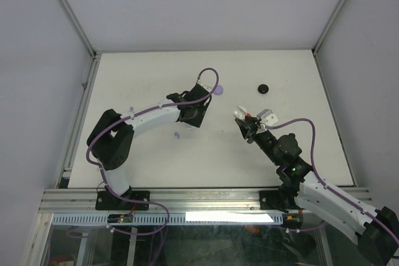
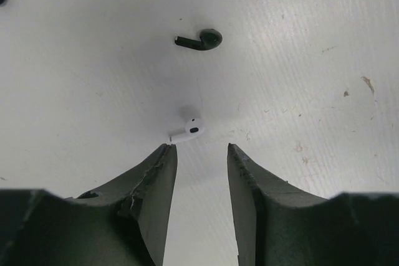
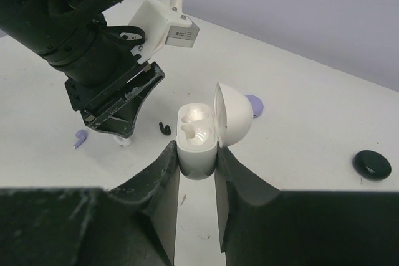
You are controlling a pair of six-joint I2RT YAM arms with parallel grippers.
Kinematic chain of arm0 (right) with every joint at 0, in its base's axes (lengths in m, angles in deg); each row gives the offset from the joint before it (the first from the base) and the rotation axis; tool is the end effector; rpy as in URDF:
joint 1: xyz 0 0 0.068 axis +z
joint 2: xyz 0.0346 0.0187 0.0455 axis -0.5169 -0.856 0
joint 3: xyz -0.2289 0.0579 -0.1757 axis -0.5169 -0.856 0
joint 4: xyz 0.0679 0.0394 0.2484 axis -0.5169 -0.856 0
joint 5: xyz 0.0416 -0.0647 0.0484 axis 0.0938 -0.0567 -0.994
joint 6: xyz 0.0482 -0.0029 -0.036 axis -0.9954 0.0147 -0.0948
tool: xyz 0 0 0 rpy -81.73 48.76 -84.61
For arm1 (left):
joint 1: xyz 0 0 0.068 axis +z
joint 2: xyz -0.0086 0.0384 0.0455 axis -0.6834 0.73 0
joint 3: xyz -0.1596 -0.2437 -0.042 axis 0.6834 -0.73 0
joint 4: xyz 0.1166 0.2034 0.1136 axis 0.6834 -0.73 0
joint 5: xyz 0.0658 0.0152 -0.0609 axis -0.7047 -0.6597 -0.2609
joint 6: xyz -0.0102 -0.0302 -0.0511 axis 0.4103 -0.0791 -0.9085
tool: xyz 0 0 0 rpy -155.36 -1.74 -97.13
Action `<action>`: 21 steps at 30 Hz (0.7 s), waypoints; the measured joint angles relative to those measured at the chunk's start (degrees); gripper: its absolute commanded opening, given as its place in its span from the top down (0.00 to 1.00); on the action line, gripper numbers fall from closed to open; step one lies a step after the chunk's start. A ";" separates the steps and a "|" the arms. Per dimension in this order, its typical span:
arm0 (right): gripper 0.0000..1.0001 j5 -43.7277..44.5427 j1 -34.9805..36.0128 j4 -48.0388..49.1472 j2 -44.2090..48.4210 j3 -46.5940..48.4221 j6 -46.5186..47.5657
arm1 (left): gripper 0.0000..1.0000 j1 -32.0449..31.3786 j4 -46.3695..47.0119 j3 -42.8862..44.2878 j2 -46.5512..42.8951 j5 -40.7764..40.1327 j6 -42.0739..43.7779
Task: Insert the wireless bluetooth earbuds into the charging case
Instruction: Pick up the earbud from the center of the board.
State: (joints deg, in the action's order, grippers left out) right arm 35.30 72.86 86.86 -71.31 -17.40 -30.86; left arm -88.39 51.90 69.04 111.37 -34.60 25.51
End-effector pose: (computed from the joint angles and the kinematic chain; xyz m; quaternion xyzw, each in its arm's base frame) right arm 0.1133 0.0958 0.2482 -0.2493 0.6319 0.1901 0.7088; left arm 0.2721 -0.2585 0.2190 0.2075 0.9466 -0.0023 0.2467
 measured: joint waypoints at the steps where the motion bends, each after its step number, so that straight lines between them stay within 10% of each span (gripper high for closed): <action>1: 0.96 0.00 0.00 0.00 0.04 0.00 0.00 | 0.61 0.00 -0.11 0.24 0.00 0.11 1.42; 21: 0.96 0.04 0.00 -0.02 0.50 0.00 0.02 | 0.66 1.55 -3.91 4.96 8.44 3.61 9.90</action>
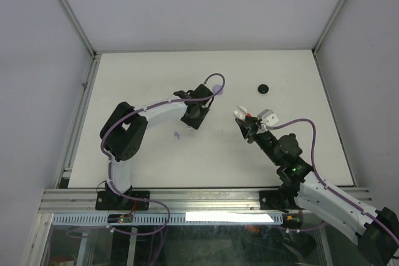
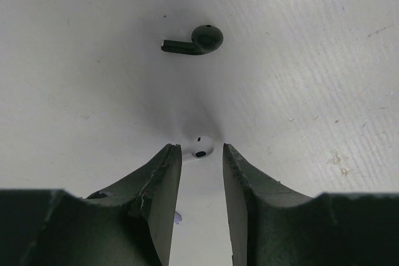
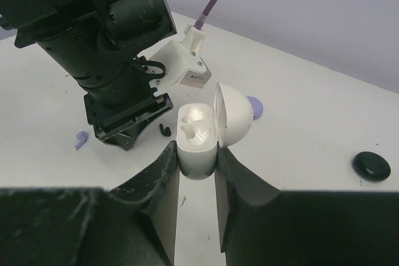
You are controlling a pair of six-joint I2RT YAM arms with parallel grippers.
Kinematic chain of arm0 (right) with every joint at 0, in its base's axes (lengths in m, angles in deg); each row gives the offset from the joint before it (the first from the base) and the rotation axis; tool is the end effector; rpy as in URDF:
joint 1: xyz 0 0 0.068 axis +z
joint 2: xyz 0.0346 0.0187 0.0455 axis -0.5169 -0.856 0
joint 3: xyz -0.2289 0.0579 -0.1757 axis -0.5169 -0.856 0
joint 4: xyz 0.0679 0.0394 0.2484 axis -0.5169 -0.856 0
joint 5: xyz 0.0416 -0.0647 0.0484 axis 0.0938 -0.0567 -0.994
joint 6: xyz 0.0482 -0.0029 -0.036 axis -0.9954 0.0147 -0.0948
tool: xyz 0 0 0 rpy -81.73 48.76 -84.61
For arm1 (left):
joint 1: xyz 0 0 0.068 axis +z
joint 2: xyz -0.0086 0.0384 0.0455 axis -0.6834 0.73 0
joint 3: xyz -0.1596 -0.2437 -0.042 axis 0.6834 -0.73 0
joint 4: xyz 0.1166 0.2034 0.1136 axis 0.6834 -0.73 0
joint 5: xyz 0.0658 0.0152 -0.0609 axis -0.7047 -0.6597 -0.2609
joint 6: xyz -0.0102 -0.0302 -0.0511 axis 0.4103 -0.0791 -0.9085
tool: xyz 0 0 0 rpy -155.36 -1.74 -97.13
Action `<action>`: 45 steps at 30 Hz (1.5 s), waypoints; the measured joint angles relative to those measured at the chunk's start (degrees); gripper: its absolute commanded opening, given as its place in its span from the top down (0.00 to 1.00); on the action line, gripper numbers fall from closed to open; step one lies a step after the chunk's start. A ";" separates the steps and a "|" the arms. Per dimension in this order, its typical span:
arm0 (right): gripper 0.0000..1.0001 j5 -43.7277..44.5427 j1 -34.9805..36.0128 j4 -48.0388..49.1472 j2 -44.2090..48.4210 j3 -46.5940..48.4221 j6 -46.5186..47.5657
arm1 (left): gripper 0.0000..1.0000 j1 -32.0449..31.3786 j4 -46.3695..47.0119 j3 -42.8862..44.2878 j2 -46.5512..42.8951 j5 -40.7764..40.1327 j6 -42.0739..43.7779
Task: Insert the wireless bluetooth earbuds into the charging case
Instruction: Pick up the earbud from the center of the board.
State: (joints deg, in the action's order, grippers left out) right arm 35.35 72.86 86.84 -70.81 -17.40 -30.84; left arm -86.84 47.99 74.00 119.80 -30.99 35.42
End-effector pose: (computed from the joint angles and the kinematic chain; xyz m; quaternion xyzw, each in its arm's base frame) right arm 0.1124 0.0950 0.2493 -0.2477 0.6292 0.1907 0.7116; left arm 0.2929 -0.2681 0.1861 0.2930 0.9394 0.0227 0.1768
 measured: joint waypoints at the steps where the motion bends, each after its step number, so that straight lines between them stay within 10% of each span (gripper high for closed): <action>1: 0.95 -0.02 0.00 0.00 0.00 0.00 0.00 | 0.66 0.17 -0.07 0.00 0.00 0.00 0.00; 26: 0.96 -0.35 0.00 0.00 -0.02 0.00 0.00 | 0.91 1.14 0.74 -0.63 0.44 1.14 -1.44; 45: 0.95 -8.33 0.00 2.47 -7.48 2.97 -0.42 | 0.91 3.28 19.71 -13.92 -34.47 8.81 -7.13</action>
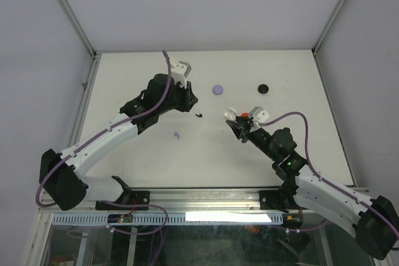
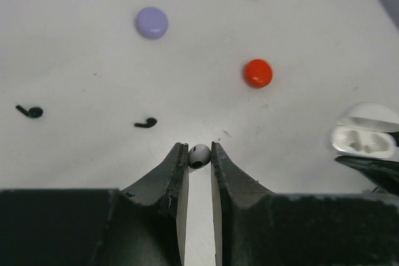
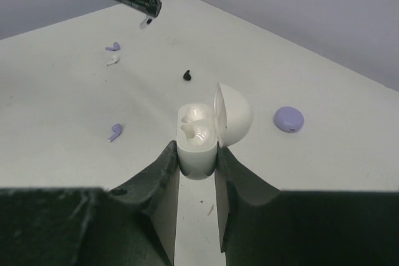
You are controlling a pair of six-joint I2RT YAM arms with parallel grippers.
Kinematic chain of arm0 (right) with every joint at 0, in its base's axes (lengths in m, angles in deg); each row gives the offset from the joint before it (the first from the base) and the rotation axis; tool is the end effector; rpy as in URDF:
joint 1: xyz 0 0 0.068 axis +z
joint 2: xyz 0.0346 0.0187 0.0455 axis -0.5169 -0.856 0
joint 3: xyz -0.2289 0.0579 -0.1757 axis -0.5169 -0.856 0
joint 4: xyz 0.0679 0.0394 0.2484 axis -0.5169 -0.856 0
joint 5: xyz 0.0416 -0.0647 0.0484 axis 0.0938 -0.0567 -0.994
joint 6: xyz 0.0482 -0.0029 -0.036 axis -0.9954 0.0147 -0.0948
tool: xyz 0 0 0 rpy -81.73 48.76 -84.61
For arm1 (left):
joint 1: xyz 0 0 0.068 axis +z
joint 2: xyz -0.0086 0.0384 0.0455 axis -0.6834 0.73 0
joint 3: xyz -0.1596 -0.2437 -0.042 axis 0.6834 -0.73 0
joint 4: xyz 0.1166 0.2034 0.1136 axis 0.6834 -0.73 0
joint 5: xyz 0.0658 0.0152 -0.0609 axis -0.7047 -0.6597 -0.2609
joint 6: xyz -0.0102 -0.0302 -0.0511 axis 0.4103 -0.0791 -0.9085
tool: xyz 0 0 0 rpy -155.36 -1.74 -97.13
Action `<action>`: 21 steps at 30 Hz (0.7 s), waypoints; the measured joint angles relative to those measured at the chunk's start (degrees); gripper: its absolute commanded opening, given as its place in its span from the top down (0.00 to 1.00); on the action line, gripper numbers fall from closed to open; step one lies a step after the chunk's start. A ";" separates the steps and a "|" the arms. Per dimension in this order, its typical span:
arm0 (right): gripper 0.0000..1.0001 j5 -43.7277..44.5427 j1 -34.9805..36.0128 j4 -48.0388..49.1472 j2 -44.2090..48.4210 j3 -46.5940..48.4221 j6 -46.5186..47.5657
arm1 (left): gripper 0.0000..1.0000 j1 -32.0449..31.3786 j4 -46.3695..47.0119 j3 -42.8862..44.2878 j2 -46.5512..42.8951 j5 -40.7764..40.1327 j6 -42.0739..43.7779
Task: Insert the wireless bluetooth earbuds into the charging case
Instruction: Pick up the earbud from the center of the board, then place the earbud in the charging case.
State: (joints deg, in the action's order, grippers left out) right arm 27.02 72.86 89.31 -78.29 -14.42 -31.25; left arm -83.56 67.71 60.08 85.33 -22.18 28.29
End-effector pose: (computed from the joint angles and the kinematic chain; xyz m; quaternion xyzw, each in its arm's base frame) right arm 0.1227 0.1129 0.2556 -0.2995 0.6206 0.2369 0.6849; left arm 0.2344 -0.1973 0.3358 0.1868 0.8561 -0.2057 0.4357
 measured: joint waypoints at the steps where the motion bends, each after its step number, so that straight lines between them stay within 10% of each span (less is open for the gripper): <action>1: 0.95 -0.94 0.00 0.61 -0.48 0.00 0.02 | 0.91 0.00 1.29 -0.83 -1.64 0.68 -0.20; 21: 0.95 -15.89 0.00 17.73 -7.69 4.22 -3.67 | 0.91 0.00 29.24 -11.65 -14.38 23.17 -9.81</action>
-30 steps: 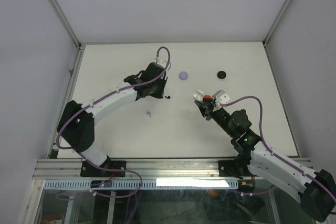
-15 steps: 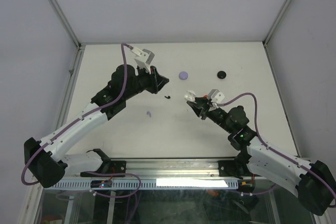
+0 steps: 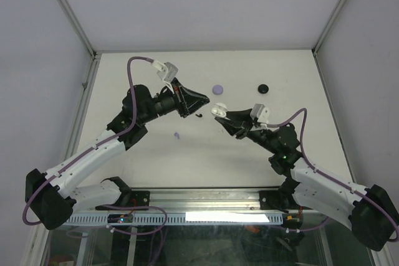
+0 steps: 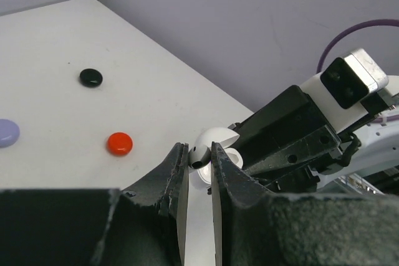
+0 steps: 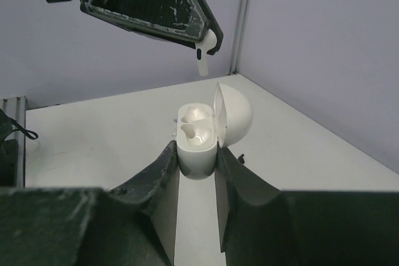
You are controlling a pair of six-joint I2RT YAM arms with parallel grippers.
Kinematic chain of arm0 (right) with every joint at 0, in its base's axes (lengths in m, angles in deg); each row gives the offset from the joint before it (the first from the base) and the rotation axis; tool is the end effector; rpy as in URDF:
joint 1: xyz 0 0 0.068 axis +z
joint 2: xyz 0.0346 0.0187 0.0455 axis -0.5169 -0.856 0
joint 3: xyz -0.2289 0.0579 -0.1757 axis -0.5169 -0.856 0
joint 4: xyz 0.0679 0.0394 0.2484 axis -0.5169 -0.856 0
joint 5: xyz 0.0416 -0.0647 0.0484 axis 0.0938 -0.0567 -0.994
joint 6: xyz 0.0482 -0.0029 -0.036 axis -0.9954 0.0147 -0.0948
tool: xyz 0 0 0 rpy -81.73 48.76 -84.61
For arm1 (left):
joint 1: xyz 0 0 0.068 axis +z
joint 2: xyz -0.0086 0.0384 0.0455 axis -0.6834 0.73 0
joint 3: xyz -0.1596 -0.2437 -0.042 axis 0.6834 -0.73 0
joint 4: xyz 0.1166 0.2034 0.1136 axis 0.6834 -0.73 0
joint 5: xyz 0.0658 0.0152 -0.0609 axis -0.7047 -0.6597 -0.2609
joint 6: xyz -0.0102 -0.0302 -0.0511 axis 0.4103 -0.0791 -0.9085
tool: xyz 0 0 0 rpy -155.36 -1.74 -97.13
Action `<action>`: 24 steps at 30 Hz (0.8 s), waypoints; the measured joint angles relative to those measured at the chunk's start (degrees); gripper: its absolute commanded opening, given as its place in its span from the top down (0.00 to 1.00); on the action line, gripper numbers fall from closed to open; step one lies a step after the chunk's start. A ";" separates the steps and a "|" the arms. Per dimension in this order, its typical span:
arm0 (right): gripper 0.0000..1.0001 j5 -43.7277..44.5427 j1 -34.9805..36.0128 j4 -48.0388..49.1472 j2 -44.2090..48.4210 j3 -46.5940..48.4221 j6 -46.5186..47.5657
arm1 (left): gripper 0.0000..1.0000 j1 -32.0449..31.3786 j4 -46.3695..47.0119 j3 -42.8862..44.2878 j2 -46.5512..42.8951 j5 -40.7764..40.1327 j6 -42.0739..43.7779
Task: Insert the wireless bluetooth earbuds into the charging case
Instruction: Place the earbud in the charging case.
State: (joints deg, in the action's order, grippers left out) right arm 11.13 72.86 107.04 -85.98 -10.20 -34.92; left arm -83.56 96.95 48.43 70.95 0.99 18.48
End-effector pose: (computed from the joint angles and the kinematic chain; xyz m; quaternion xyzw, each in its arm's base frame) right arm 0.1266 0.1325 0.2965 -0.3450 0.4915 0.3565 0.7158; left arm 0.1832 -0.1769 0.3856 0.2236 0.6736 -0.4790 0.5166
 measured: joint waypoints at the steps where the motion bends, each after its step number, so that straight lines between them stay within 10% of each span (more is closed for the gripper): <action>1: 0.95 -0.48 0.00 0.96 -0.13 0.04 -0.46 | 0.91 0.00 1.01 -0.44 -0.07 0.57 -0.72; 24: 0.96 -1.22 0.00 8.17 -4.00 0.13 -2.95 | 0.93 -2.51 14.86 -5.18 -0.59 4.31 -12.31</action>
State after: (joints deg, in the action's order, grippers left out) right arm 9.90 72.86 115.21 -89.98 -10.07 -37.88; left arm -86.07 111.81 43.25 70.36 5.29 6.17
